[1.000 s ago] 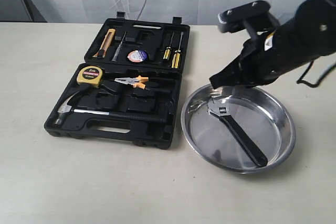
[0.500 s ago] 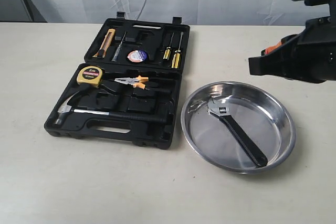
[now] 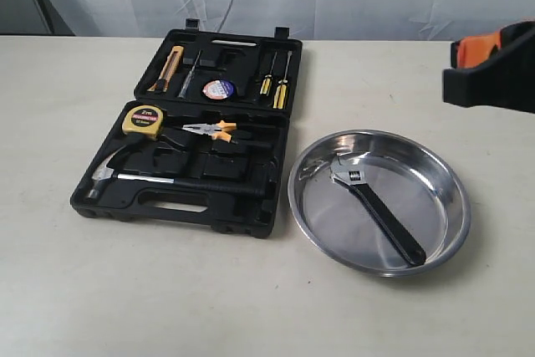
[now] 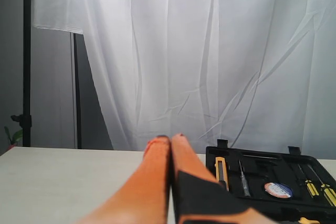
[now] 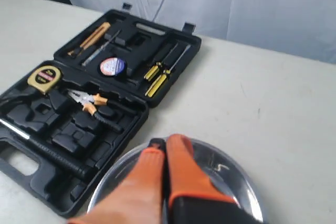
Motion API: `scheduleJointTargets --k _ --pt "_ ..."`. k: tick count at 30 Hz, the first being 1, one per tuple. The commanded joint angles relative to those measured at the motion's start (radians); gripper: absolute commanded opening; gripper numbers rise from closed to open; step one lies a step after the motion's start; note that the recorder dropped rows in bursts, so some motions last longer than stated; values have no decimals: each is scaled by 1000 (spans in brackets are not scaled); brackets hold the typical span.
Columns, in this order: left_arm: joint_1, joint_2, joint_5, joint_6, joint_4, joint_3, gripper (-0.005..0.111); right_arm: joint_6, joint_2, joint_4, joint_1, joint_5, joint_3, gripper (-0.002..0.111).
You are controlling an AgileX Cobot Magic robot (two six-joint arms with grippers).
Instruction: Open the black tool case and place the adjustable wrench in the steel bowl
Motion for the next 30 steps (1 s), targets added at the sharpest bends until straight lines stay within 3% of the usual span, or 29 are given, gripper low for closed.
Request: scheduleJointTargets --k 1,10,23,30 --pt "-8 5 -5 -1 2 -4 0 -6 -178 -35 -21 -64 78 0" --pt "-8 5 -5 -1 2 -4 0 -6 -440 -44 -58 -85 251 0" --pt "-8 5 -5 -1 2 -4 0 -4 -610 35 -481 -147 521 0" --pt "-8 5 -5 -3 2 -4 0 -8 -646 51 -521 -165 590 0"
